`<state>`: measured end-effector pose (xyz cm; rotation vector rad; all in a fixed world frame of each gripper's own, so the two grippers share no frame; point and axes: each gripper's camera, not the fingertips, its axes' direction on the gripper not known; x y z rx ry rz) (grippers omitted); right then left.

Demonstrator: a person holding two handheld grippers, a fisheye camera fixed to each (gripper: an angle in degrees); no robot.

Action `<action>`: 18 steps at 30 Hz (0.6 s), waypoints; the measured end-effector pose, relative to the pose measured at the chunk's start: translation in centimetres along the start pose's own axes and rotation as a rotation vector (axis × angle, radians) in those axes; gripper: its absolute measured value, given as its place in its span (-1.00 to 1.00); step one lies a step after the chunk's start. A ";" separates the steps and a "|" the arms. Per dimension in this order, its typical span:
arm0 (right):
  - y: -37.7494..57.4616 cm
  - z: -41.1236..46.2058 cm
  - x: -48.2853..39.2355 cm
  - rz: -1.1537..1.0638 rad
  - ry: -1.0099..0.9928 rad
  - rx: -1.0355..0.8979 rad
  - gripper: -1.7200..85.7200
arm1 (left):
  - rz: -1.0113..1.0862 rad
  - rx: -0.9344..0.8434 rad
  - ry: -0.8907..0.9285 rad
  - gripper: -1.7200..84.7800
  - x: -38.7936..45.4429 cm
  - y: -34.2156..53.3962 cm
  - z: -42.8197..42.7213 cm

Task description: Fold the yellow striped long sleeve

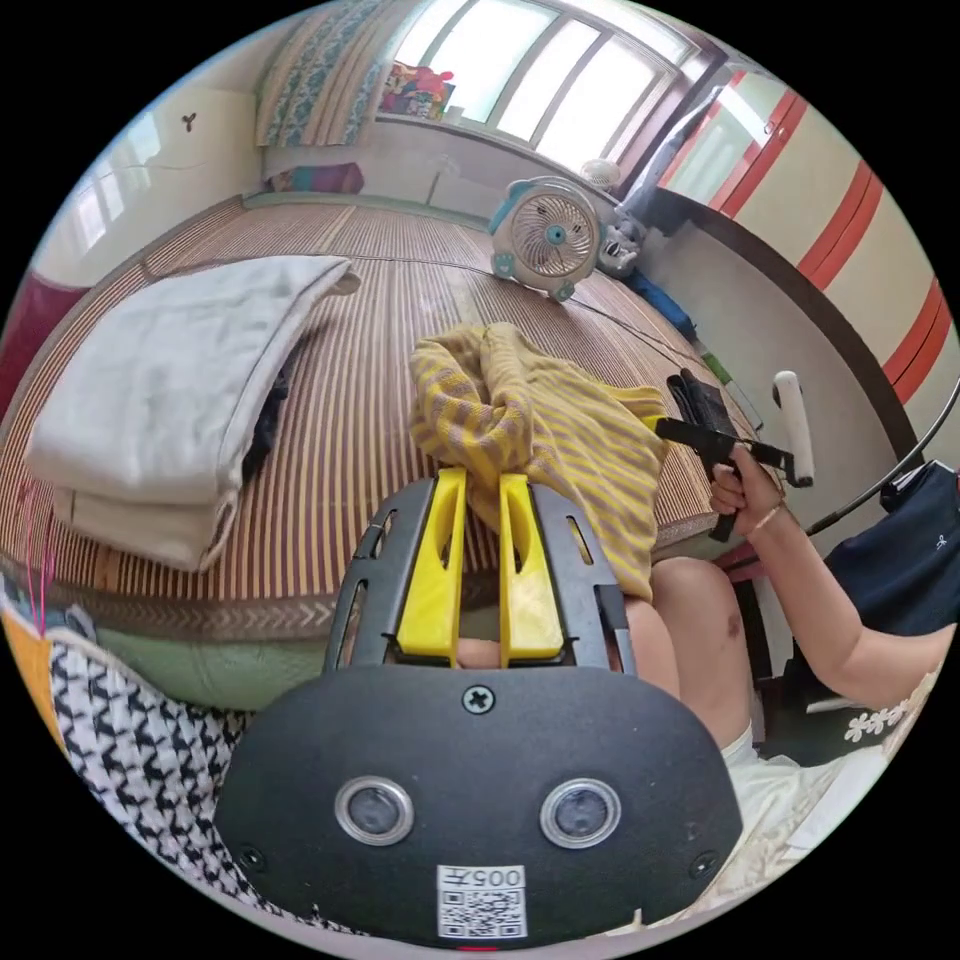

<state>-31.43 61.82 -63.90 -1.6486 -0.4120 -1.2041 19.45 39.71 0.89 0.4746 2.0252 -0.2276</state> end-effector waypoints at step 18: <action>5.7 -13.4 -2.0 0.017 -0.143 0.195 -0.95 | 0.040 0.177 0.046 -0.83 4.4 -5.1 -8.7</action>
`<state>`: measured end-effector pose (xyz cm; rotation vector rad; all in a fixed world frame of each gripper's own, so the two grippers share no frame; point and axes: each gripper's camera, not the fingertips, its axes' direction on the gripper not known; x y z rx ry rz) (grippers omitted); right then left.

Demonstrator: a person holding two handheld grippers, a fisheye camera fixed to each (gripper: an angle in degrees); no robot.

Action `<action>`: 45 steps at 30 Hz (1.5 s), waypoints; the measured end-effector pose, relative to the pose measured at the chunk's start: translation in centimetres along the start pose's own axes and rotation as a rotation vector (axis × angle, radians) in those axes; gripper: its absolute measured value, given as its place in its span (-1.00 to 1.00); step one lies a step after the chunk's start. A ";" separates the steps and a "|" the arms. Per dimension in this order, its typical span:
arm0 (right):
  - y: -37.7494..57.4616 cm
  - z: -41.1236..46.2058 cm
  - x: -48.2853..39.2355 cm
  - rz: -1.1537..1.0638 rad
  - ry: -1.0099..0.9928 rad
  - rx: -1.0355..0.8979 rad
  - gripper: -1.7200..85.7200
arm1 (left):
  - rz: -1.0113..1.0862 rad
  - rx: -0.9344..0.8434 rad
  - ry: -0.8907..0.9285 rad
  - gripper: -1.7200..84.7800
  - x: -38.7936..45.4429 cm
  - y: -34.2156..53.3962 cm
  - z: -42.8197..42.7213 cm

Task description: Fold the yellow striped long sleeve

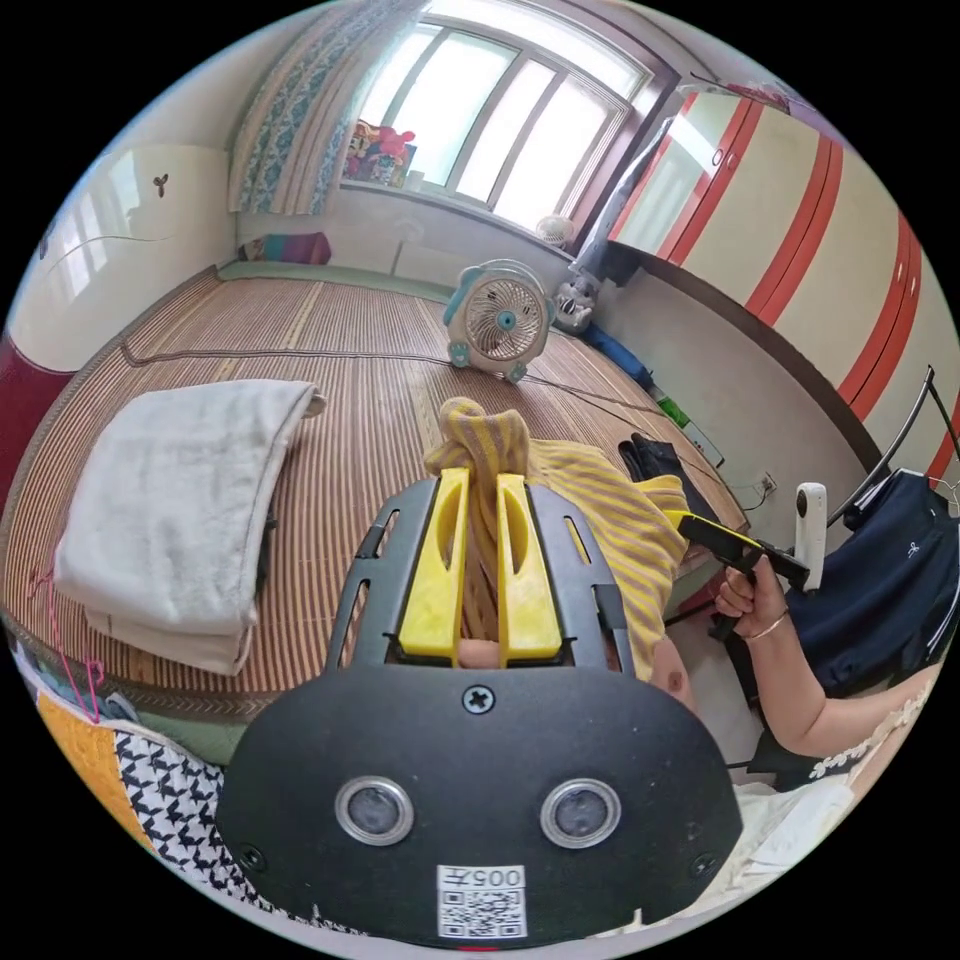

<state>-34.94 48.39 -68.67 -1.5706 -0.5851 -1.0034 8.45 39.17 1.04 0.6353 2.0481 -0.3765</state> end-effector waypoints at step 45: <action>11.5 -1.0 -23.4 -0.246 -0.195 -0.156 -0.80 | -0.047 -0.008 -0.373 -0.98 -4.7 1.9 -4.5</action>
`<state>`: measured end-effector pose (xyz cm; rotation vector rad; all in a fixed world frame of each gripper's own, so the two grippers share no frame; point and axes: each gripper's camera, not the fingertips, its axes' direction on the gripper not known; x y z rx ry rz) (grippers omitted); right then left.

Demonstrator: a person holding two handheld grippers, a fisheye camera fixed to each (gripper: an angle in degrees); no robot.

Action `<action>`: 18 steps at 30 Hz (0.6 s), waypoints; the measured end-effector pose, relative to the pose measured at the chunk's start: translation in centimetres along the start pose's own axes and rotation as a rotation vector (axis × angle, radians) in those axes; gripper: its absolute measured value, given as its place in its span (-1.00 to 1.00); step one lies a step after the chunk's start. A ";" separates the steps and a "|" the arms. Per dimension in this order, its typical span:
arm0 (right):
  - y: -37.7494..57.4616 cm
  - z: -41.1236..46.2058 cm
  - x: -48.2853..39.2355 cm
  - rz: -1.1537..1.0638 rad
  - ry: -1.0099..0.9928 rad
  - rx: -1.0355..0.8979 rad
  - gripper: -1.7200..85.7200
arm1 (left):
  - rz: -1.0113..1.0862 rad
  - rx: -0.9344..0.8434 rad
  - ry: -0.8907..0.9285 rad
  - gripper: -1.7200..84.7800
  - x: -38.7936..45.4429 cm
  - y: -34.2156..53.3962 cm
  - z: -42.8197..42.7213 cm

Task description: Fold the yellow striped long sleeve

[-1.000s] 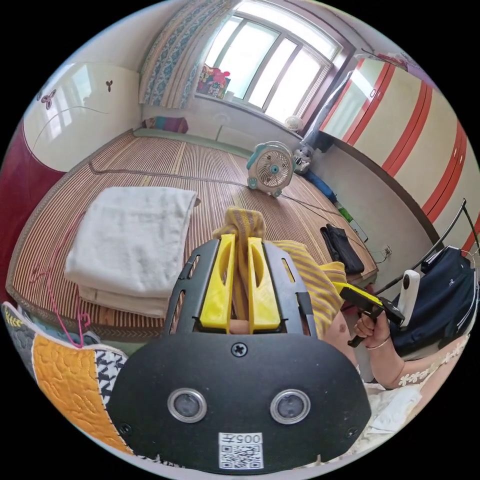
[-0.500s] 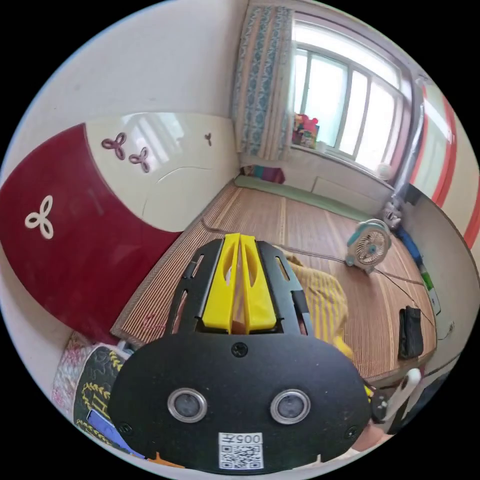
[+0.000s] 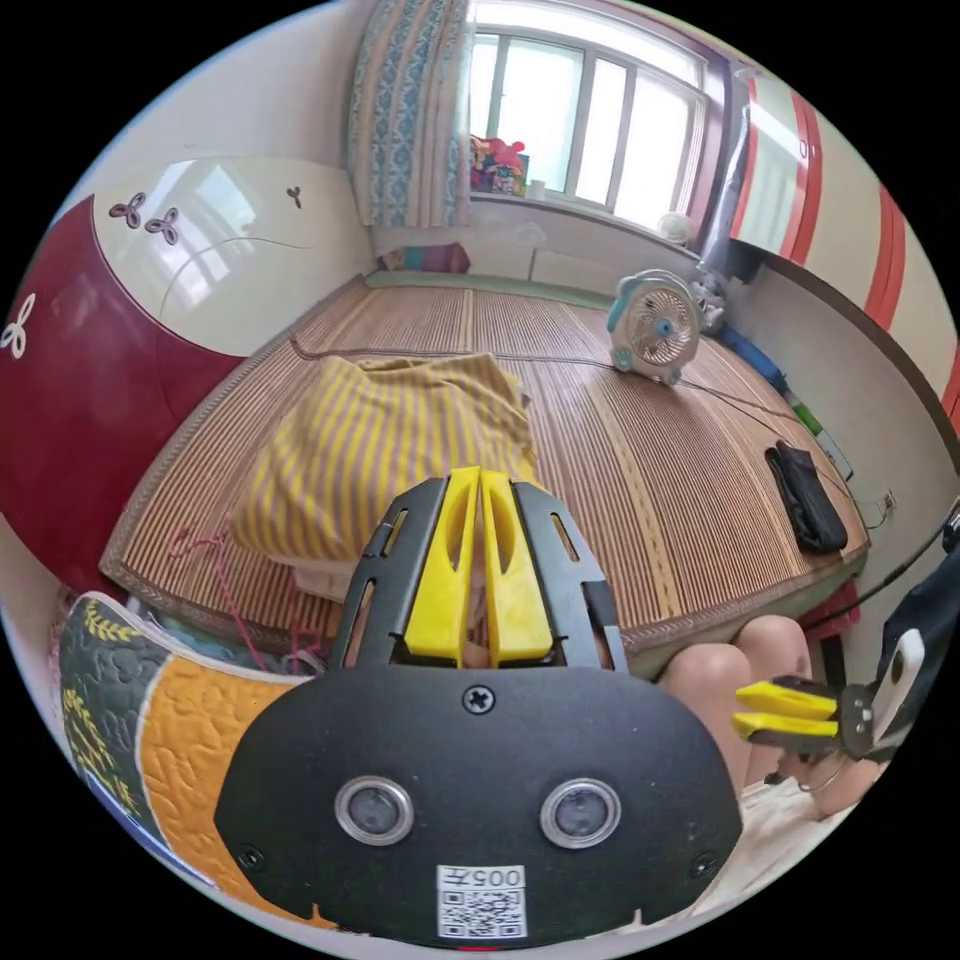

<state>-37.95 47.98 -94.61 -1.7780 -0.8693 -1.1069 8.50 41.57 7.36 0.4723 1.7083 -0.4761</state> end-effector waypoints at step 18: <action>10.6 -21.5 4.5 0.210 0.609 0.173 -0.84 | -0.007 0.002 0.233 -0.97 16.9 14.6 -5.5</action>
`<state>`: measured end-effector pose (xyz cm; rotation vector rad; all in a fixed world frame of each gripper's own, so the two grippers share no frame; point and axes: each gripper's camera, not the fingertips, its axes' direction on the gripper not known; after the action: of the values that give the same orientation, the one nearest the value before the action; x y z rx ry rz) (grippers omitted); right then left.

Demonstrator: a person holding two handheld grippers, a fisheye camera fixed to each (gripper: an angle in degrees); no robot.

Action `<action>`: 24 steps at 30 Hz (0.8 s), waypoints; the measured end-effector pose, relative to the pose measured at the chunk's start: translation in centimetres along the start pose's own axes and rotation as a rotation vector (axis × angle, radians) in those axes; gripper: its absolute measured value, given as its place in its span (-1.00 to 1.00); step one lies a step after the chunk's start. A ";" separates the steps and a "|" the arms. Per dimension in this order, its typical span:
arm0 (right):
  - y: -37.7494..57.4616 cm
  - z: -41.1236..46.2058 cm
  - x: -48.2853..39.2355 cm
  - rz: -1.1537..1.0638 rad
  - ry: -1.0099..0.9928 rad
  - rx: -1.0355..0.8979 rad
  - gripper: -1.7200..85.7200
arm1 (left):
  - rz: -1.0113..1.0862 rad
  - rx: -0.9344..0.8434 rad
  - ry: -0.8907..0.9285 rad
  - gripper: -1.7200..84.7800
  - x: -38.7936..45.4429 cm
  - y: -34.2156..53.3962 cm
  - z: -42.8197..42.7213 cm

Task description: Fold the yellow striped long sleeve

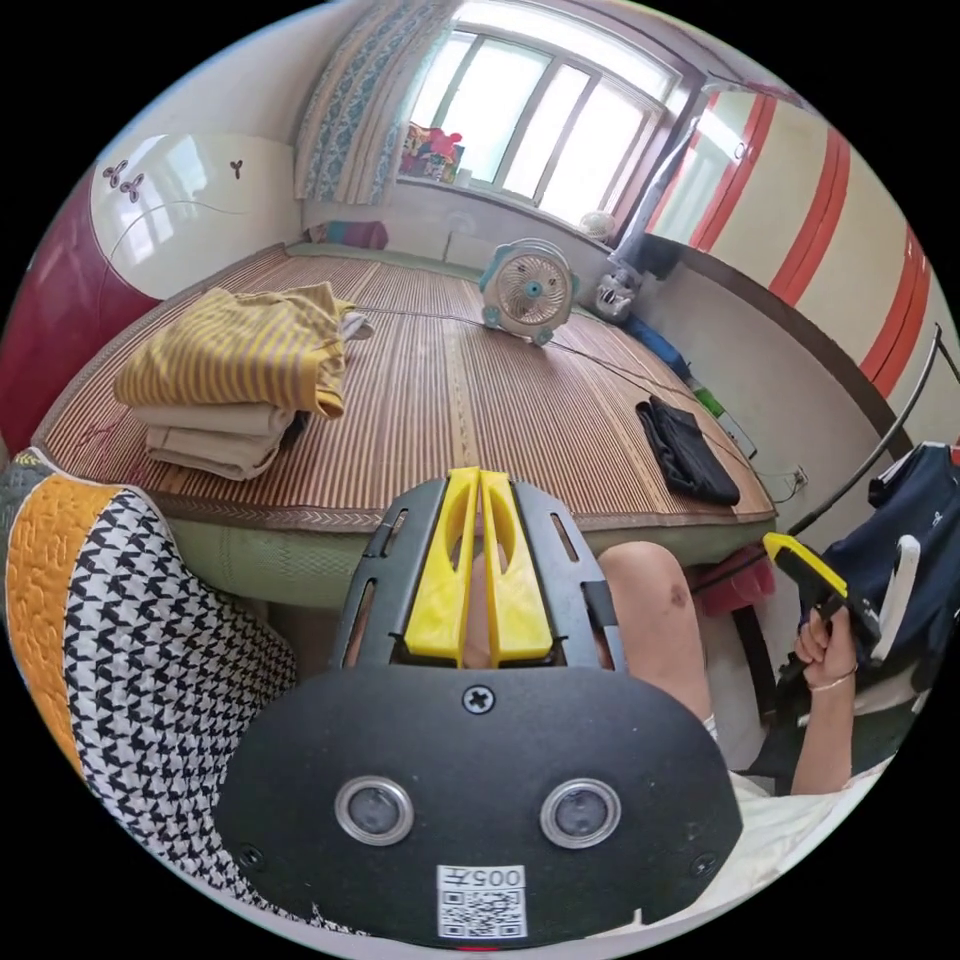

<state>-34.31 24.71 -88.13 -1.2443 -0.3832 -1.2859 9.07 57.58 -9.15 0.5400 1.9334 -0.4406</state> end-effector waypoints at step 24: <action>4.4 -33.1 11.3 0.284 0.570 0.275 -0.83 | 0.281 0.022 0.134 -0.97 11.9 7.3 -3.8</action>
<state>-40.03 -9.68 -93.24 -0.6334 0.0307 -1.2302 5.88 67.69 -18.98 0.8602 1.9435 -0.2510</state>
